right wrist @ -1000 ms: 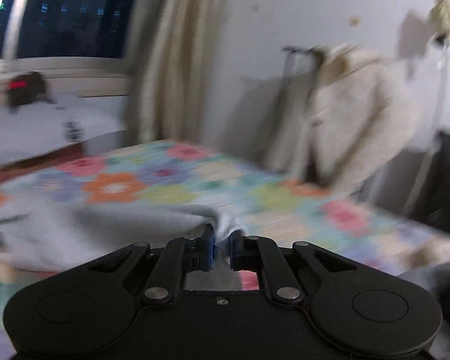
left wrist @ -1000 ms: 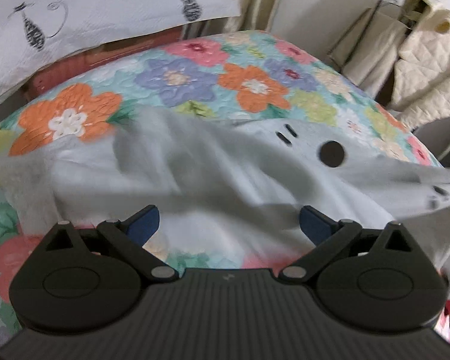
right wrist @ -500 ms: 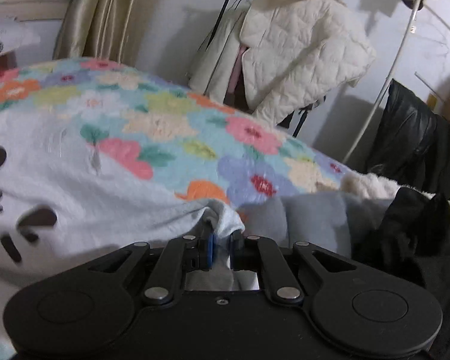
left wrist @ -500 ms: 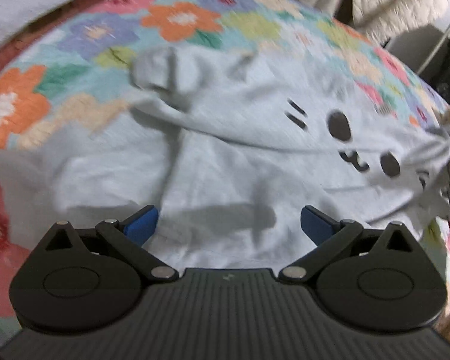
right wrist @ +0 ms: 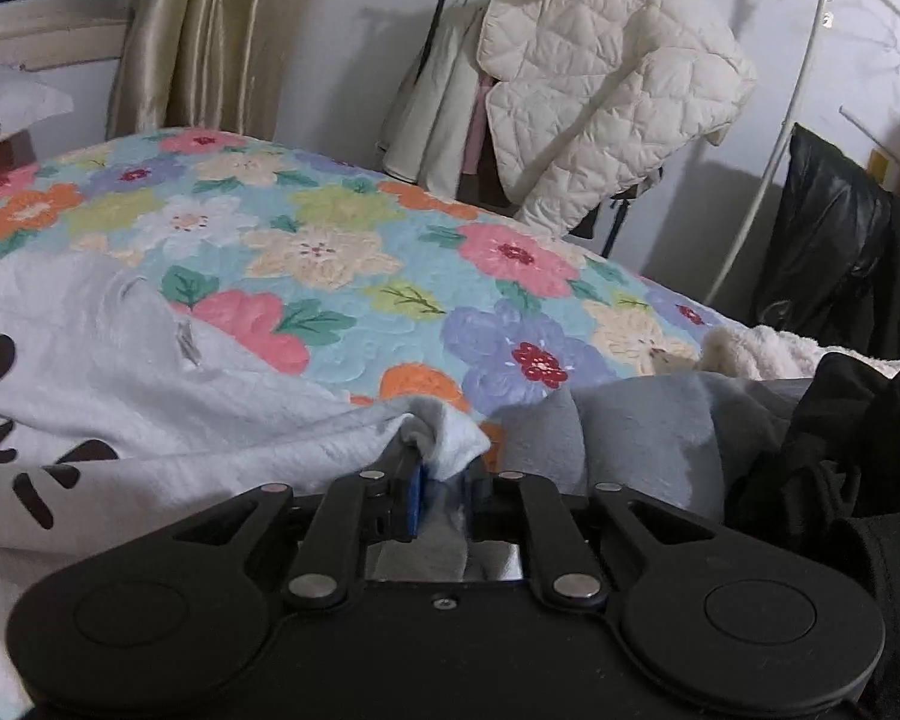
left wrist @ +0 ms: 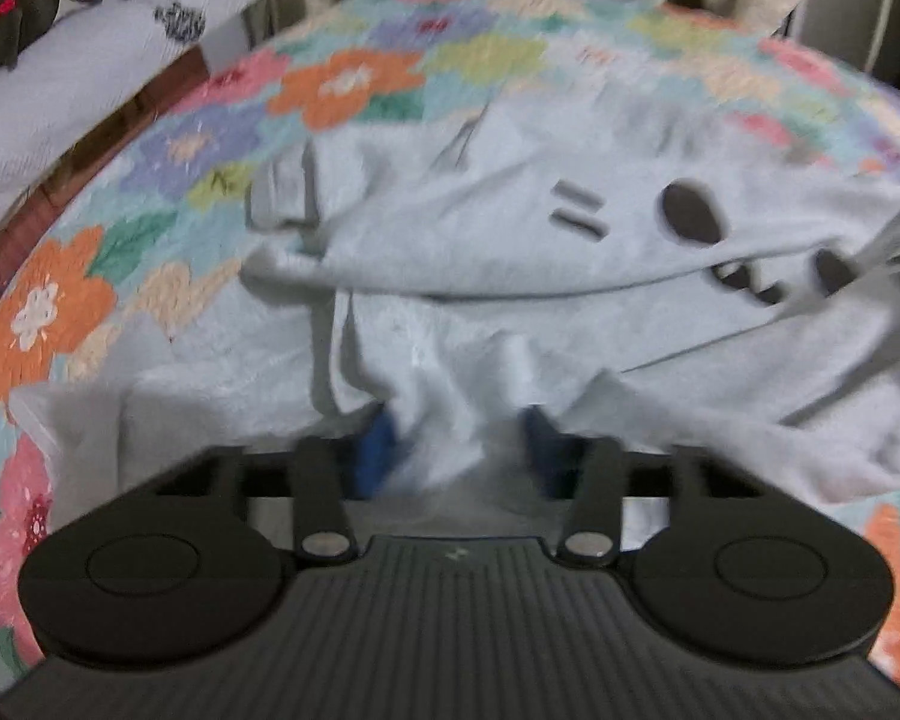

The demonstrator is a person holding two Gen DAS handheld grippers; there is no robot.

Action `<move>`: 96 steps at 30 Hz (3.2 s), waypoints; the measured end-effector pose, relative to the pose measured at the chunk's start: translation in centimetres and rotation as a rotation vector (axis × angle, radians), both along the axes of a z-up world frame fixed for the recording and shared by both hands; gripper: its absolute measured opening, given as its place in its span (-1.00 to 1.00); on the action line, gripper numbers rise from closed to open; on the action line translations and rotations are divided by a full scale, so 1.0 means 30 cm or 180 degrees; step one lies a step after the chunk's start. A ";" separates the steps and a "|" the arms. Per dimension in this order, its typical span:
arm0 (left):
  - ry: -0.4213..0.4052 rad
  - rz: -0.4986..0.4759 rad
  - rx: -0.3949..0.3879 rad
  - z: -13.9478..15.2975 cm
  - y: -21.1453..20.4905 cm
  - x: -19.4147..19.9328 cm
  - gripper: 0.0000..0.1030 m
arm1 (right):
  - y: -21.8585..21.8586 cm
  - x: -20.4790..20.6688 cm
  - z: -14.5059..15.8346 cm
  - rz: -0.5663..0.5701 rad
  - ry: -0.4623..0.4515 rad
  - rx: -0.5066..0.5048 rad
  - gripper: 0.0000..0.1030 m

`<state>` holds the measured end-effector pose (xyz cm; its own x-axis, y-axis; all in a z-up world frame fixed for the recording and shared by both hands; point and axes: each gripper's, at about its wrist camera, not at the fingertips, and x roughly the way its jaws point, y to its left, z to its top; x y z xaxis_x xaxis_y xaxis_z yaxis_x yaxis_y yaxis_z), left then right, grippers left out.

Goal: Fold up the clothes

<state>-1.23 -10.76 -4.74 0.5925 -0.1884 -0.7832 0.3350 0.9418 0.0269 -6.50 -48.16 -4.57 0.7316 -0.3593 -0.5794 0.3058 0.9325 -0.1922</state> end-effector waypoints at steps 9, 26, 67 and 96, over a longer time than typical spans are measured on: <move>-0.0216 0.0245 -0.0379 0.226 0.161 -0.034 -0.19 | 0.020 -0.133 0.152 0.0102 -0.0595 0.0407 0.11; 0.0386 0.0483 -0.0334 -0.015 0.387 0.455 0.88 | 0.607 0.625 0.177 0.2415 0.0713 0.0976 0.59; 0.0220 0.1072 -0.0475 -0.140 0.470 0.673 0.92 | 0.200 1.116 0.303 0.0704 0.0025 -0.0502 -0.98; -0.0104 0.0866 -0.0902 -0.096 0.432 0.713 -0.79 | 0.848 0.482 -0.083 0.2117 0.0671 0.0029 0.40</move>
<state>20.17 2.20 -7.63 0.6743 -0.2271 -0.7027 0.0753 0.9677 -0.2405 7.96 -22.72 -7.07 0.6662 0.1318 -0.7341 -0.3739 0.9107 -0.1758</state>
